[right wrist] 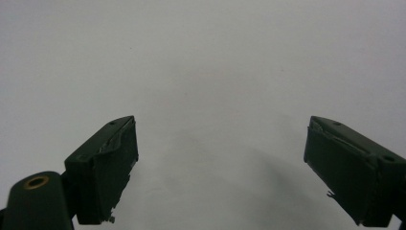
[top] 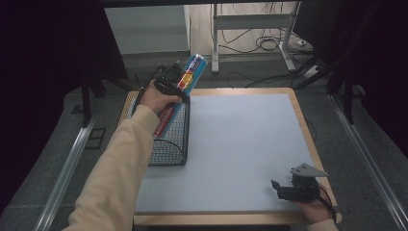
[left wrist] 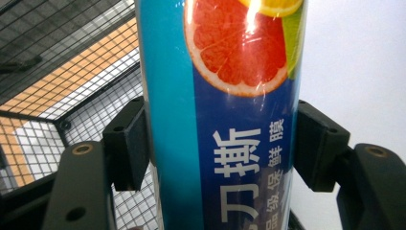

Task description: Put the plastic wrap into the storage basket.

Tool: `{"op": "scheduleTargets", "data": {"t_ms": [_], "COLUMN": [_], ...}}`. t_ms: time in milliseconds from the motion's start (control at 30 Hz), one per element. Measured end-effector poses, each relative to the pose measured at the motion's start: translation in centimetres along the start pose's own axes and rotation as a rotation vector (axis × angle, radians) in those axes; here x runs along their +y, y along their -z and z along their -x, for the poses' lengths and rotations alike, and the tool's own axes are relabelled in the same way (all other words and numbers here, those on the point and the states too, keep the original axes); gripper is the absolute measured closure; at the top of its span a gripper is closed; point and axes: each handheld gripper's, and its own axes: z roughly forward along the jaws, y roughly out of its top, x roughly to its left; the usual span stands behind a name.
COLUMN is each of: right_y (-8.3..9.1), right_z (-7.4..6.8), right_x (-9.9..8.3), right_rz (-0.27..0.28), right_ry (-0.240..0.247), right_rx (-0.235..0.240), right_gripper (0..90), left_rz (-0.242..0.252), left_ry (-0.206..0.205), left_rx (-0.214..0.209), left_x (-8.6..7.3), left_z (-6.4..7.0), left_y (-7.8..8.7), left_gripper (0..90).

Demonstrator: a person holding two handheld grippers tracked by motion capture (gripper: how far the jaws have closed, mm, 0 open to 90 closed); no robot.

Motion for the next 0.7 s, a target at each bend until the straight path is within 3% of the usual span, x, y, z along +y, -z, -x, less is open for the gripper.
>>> {"op": "scheduleTargets", "data": {"t_ms": [133,700], "right_y": [0.0,-0.1], "right_z": [0.0,0.2], "right_x": [0.0,-0.1], "right_rz": [0.0,0.001], "right_ry": [-0.001,0.0], "right_rx": [-0.003,-0.005], "right_gripper": [11.5,11.6], "left_rz": [-0.002,-0.031], "left_ry": [0.0,0.018], "left_rx": [0.019,0.02], "left_x": [-0.4,-1.1], "left_z": [-0.6,-1.7], "left_y": [-0.2,-2.2], "left_gripper": [31.9,32.0]}}
